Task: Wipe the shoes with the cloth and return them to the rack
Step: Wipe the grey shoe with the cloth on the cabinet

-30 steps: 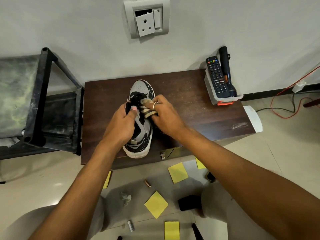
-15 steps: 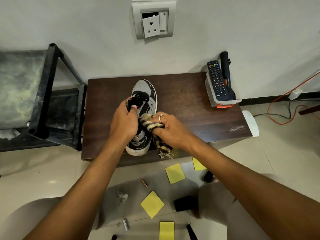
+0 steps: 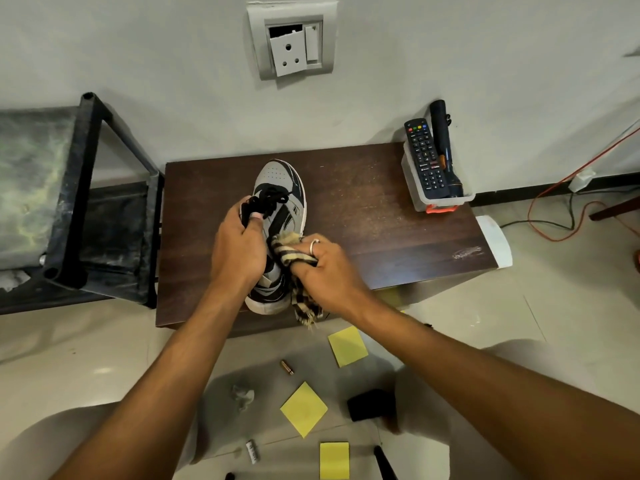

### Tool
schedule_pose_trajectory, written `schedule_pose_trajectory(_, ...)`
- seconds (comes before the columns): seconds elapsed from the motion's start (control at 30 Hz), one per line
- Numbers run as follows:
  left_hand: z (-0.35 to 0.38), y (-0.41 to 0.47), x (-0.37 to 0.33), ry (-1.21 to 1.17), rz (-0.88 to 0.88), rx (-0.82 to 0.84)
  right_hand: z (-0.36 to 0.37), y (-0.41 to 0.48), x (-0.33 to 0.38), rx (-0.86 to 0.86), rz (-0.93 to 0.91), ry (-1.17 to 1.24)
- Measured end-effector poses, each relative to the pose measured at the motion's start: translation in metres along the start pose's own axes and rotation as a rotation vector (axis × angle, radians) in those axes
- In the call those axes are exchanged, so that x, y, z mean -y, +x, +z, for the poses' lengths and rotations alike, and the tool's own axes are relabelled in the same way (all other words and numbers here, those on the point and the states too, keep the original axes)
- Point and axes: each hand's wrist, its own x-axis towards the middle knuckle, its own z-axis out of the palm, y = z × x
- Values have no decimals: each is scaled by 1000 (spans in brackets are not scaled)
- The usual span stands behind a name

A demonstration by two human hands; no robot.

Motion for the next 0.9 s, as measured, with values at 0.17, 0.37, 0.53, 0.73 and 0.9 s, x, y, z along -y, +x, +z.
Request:
schedule_pose_trajectory(0.17,-1,-1,0,7,11,9,-6,-14,-1,19,-56,120)
schedule_pose_trajectory(0.37,-2,0,0,17,0,29,13,-10,-11,-122,-297,25)
schedule_pose_trajectory(0.53,-1,1,0,-16,-12,49,13,35,-21,-212,-214,-128)
schedule_pose_trajectory(0.73,-3,1,1,9,-20,74,-3,61,-21,-238,-112,-239)
schedule_pose_trajectory(0.9,-3,-1,-1,-1,-23,47,-5,29,-9,-150,51,-156)
